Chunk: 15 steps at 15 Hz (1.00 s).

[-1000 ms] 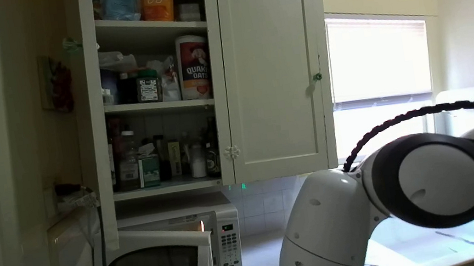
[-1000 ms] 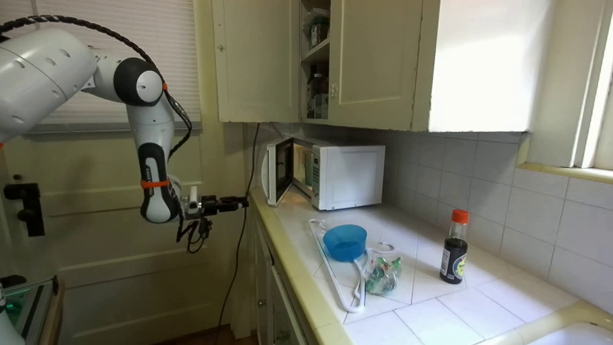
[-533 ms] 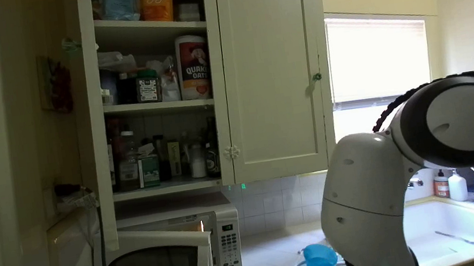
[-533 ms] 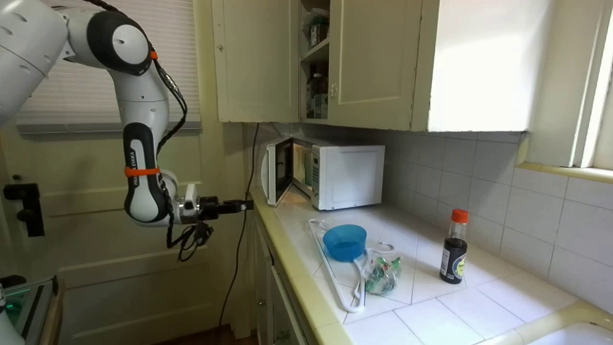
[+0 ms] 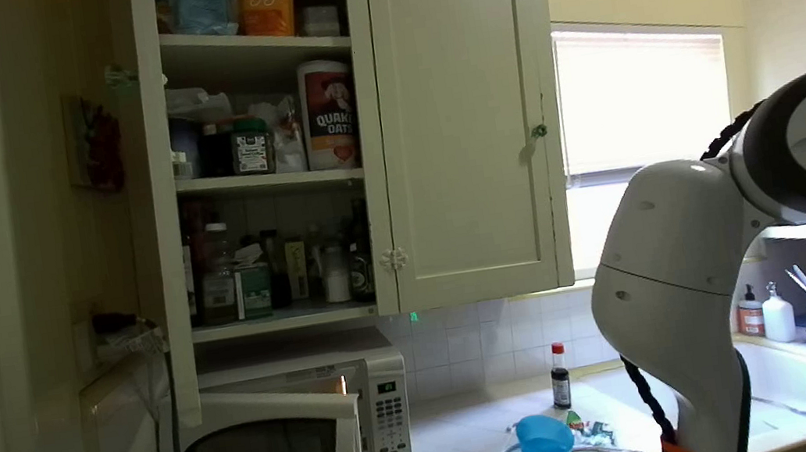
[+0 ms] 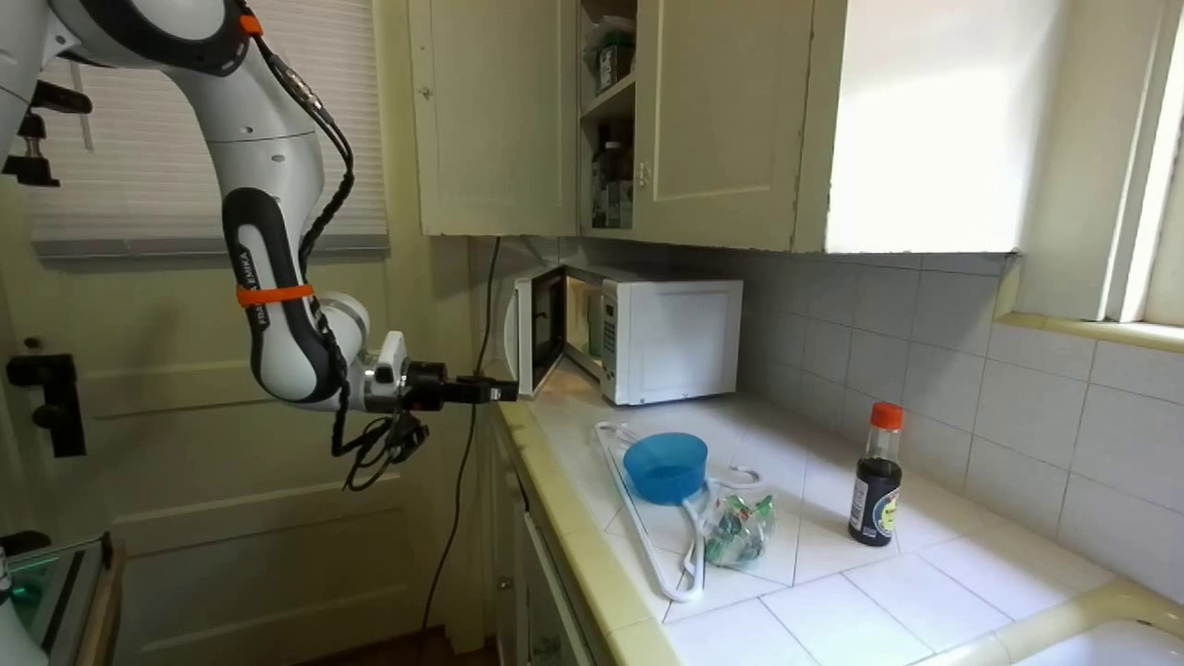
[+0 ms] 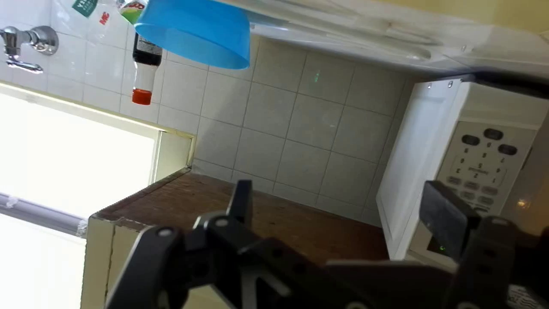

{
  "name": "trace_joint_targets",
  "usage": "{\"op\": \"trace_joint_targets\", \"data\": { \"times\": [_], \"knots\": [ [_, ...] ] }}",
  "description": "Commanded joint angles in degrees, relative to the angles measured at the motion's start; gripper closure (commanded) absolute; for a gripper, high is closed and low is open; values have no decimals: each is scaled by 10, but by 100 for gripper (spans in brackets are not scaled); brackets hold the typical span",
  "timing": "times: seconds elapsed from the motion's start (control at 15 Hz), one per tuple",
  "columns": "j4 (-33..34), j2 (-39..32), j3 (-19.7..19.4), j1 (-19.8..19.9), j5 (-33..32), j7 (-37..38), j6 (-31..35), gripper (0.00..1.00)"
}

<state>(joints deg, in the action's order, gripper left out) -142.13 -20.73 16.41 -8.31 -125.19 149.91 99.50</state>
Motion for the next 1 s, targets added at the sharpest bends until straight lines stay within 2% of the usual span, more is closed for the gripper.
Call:
{"op": "trace_joint_targets", "data": {
  "times": [0.0,0.2,0.33,0.4,0.47,0.53,0.6,0.67,0.73,0.87,0.93],
  "knots": [
    [10,5,3,9,-18,42,64,0],
    [-13,70,-8,36,-75,68,189,0],
    [-40,126,23,112,-139,98,269,0],
    [-16,139,86,168,-122,58,312,0],
    [-33,155,74,190,-164,95,358,0],
    [-29,168,80,216,-182,105,406,0],
    [-4,169,130,268,-150,58,456,0],
    [-14,181,90,263,-162,57,505,0],
    [-7,194,90,283,-130,8,553,0],
    [2,225,57,307,-70,-106,645,0],
    [-11,260,-40,251,-58,-148,688,0]
  ]
}}
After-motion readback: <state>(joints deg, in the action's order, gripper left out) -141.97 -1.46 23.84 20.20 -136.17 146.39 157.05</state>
